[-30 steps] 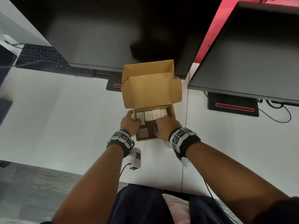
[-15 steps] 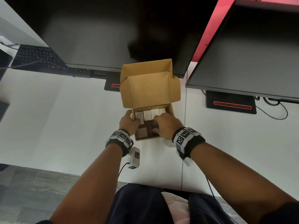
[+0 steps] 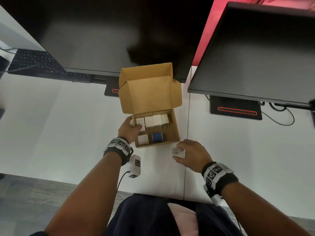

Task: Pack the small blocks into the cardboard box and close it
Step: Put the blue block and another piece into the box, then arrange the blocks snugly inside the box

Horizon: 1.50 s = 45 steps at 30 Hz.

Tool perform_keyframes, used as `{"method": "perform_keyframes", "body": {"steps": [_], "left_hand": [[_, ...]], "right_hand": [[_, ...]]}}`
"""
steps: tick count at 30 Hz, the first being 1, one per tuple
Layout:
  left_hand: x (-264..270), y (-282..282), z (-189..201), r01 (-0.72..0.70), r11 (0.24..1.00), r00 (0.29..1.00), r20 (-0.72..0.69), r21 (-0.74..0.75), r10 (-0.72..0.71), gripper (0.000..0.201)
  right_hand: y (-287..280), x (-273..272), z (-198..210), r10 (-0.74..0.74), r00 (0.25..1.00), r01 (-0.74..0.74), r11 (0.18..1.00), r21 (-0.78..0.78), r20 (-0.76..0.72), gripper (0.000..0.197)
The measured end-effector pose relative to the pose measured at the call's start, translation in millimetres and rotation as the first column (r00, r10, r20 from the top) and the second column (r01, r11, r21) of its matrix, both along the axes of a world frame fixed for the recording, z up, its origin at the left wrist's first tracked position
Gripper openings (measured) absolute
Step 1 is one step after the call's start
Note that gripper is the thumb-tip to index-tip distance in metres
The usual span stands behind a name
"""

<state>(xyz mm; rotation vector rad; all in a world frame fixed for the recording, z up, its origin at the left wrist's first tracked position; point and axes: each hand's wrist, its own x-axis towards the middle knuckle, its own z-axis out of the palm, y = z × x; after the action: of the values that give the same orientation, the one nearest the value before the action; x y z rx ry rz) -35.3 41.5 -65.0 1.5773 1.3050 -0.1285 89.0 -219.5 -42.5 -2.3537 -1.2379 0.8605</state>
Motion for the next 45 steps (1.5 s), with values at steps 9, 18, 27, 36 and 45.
{"method": "perform_keyframes", "body": {"steps": [9, 18, 27, 36, 45], "left_hand": [[-6.4, -8.0, -1.5, -0.032, 0.999, 0.998, 0.061, 0.007, 0.032, 0.065], [-9.7, -0.1, -13.1, -0.035, 0.999, 0.996, 0.084, -0.032, 0.038, 0.062], [-11.3, 5.9, -25.1, -0.024, 0.998, 0.996, 0.090, -0.053, 0.029, 0.071], [-9.5, 6.7, -20.6, 0.003, 0.999, 0.998, 0.064, -0.034, -0.001, 0.073], [-8.0, 6.6, -18.6, 0.028, 0.999, 0.998, 0.053, -0.031, -0.026, 0.073]], "right_hand": [[1.9, -11.2, -13.7, 0.071, 0.997, -0.073, 0.994, -0.076, -0.037, 0.035], [20.2, 3.6, 30.4, 0.037, 0.992, 0.003, 0.946, 0.324, -0.117, 0.028], [88.0, 26.9, 43.5, 0.239, 0.927, -0.216, 0.970, -0.108, 0.289, 0.021], [114.2, 13.8, 51.4, 0.450, 0.800, -0.262, 0.857, -0.443, 0.397, 0.012], [121.5, 10.1, 57.3, 0.478, 0.778, -0.248, 0.830, -0.499, 0.408, 0.006]]}}
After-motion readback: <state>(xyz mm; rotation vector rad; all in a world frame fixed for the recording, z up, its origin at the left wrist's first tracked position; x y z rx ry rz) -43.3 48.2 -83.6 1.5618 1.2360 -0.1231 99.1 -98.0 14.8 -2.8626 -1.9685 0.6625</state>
